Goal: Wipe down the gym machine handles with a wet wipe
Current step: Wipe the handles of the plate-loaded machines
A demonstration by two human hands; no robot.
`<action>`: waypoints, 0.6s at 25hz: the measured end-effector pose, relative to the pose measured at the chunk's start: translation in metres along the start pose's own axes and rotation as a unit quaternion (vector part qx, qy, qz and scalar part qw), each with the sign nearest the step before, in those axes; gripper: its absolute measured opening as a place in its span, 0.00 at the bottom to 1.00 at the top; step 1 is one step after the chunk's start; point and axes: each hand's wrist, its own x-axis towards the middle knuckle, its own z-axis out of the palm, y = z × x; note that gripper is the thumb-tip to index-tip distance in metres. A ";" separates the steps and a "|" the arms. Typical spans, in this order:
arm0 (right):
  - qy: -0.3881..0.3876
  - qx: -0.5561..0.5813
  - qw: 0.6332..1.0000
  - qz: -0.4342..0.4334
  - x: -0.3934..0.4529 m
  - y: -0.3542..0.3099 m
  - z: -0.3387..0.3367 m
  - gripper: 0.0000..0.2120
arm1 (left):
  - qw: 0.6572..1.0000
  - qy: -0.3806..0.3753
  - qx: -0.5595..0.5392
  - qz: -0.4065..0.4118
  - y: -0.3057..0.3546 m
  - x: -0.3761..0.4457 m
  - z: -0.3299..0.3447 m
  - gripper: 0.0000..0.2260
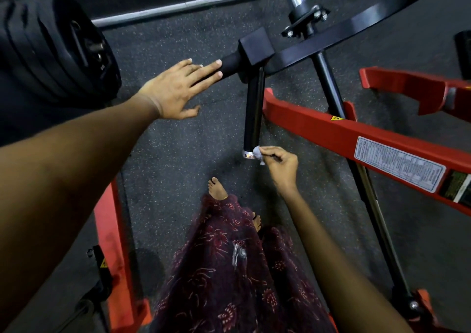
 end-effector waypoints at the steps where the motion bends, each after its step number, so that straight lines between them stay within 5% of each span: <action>1: 0.002 0.028 0.999 0.024 -0.002 -0.001 0.001 0.13 | 1.000 0.001 -0.003 0.001 0.000 -0.001 0.001 0.37; 4: 0.040 0.233 0.951 0.201 -0.006 -0.006 0.015 0.09 | 1.000 0.006 -0.003 0.009 -0.002 -0.002 0.001 0.36; 7: 0.029 0.516 0.757 0.401 -0.015 -0.015 0.034 0.09 | 1.000 0.004 -0.008 0.012 -0.002 -0.002 0.001 0.35; 10: -0.002 0.653 0.597 0.465 -0.025 -0.024 0.045 0.08 | 1.000 0.006 -0.004 0.009 -0.001 -0.001 -0.002 0.35; 12: 0.017 0.654 0.594 0.468 -0.030 -0.027 0.042 0.08 | 1.000 0.000 0.002 0.007 0.000 0.000 -0.003 0.34; 15: 0.046 0.585 0.682 0.437 -0.033 -0.032 0.013 0.08 | 1.000 -0.001 0.005 0.009 -0.001 -0.001 -0.002 0.34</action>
